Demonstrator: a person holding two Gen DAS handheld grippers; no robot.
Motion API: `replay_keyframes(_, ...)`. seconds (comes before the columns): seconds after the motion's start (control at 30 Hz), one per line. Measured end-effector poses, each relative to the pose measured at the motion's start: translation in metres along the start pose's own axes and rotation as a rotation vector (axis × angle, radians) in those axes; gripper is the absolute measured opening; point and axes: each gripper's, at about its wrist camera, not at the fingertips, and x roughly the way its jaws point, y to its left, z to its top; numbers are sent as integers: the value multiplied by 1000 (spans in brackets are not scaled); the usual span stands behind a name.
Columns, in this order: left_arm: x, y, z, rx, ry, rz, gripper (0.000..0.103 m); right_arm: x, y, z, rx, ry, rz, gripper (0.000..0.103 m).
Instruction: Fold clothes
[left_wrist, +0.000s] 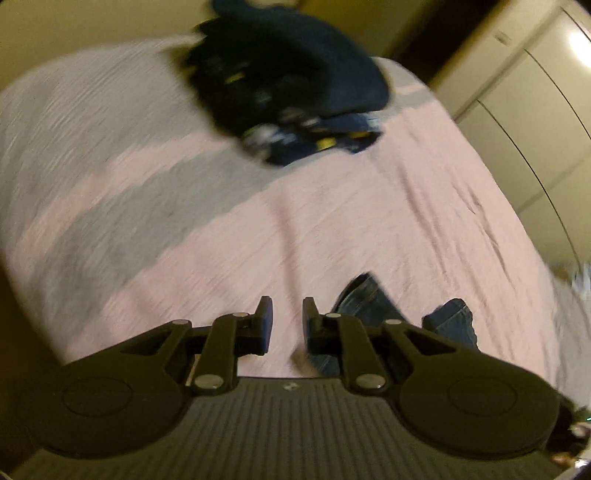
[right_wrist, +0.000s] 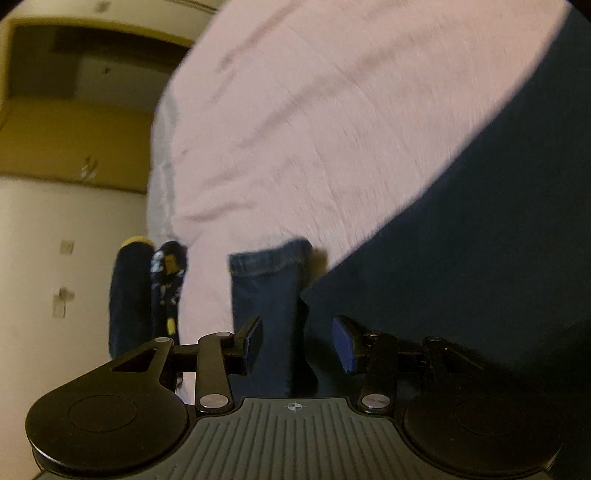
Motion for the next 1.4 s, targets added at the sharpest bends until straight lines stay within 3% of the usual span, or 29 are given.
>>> replay_keyframes(0.07,-6,14,-5,-59,20,4,12,17,11,-10,-9,5,6,45)
replay_keyframes(0.13,-10,22,-8,-78,21,10,12,25,37,-20,-167,-2,8,15)
replay_keyframes(0.23,-14,28,-7,-104,13,2,12,42,100,-57,-587,40,24,15)
replay_keyframes(0.3,-17,30,-4,-126,2,-10,12,54,128,-87,-804,118,46,16)
replay_keyframes(0.37,-19,30,-2,-142,-2,-28,12,68,146,-123,-994,203,5,31)
replay_keyframes(0.4,-21,29,-1,-147,0,-35,12,71,148,-138,-1055,227,-10,44)
replay_keyframes(0.47,-20,24,-2,-146,20,-58,12,71,146,-154,-1113,227,-33,45)
replay_keyframes(0.7,1,-2,-13,-185,117,-177,16,18,104,-150,-1280,111,-331,45)
replay_keyframes(0.83,32,-18,-21,-260,165,-234,20,-6,75,-154,-1427,143,-469,45)
replay_keyframes(1.07,72,-29,-32,-246,192,-132,24,-9,51,-166,-1444,118,-516,45)
replay_keyframes(1.17,73,-24,-35,-292,183,-135,24,-4,50,-169,-1463,91,-534,45)
replay_keyframes(1.27,72,-23,-37,-290,160,-140,9,-4,49,-168,-1500,45,-558,44)
replay_keyframes(1.33,73,-23,-37,-278,157,-144,9,-6,48,-167,-1517,29,-563,28)
replay_keyframes(1.4,76,-22,-37,-288,162,-148,9,-6,48,-170,-1556,33,-563,27)
